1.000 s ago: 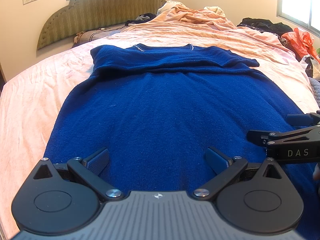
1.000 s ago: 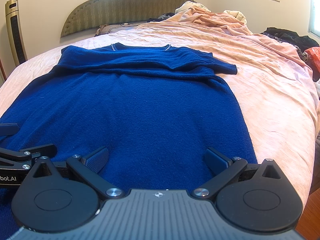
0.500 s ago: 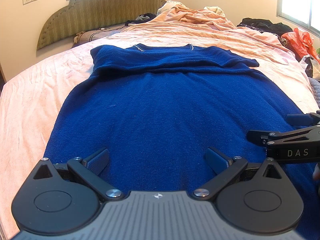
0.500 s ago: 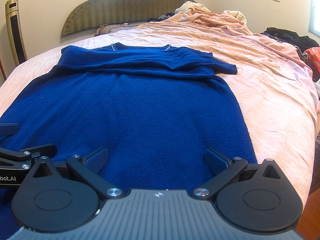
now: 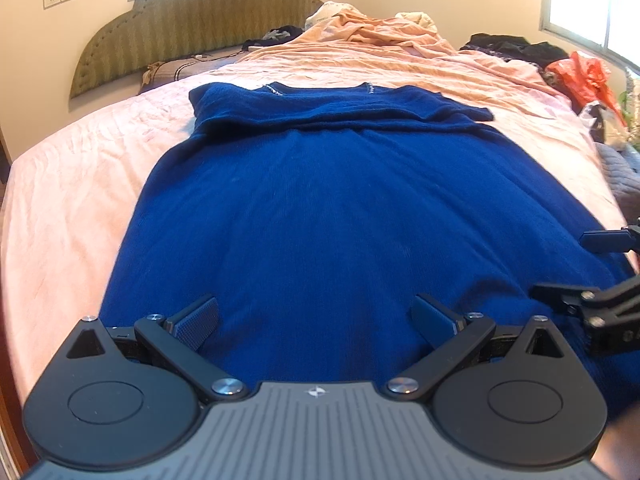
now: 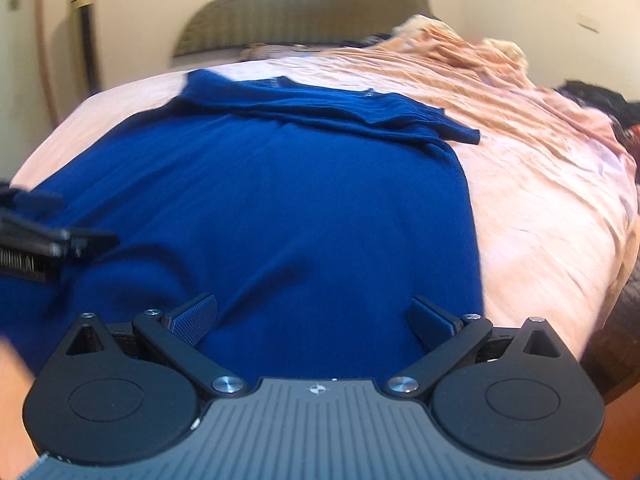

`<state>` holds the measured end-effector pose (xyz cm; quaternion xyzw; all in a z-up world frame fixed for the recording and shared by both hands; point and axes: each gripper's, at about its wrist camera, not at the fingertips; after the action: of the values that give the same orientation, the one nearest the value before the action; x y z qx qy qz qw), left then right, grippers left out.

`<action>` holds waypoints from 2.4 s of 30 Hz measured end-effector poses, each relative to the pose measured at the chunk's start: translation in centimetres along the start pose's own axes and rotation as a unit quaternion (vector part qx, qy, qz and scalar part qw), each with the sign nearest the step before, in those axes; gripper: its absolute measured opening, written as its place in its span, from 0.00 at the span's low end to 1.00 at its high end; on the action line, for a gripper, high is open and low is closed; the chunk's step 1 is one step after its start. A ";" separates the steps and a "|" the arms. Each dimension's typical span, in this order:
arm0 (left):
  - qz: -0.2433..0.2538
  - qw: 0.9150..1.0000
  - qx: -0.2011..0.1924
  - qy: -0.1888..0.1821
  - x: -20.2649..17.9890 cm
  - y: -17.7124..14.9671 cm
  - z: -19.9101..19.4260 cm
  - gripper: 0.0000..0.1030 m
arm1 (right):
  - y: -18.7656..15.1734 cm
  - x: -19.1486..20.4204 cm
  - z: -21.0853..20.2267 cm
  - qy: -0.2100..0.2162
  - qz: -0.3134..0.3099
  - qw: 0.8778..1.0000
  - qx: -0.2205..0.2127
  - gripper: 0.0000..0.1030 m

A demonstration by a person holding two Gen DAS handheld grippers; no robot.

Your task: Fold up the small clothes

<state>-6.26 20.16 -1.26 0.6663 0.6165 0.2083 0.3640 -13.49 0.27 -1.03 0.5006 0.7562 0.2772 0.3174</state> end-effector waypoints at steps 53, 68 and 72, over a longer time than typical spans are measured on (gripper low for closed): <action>-0.337 0.878 0.210 -0.267 15.7 -1.5 -1.8 0.27 | -7.8 -13.5 -1.9 0.336 0.395 0.854 0.056 0.44; -0.352 0.872 0.206 -0.271 16.4 -2.0 -2.4 0.26 | -8.3 -11.9 -1.0 0.372 0.393 0.838 0.074 0.30; -0.303 0.905 0.180 -0.238 15.4 -1.6 -3.5 0.09 | -8.1 -12.0 -1.7 0.363 0.385 0.847 0.048 0.10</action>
<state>-7.49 35.86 -2.78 0.5314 0.7107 -0.1910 0.4196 -15.90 -13.91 -3.48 0.6295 0.5762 0.5030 -0.1366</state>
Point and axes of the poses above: each gripper's, at about its wrist camera, not at the fingertips, and z roughly the way its jaws point, x to its left, y to its top, and after that the axes turned 13 degrees about -z, right-handed
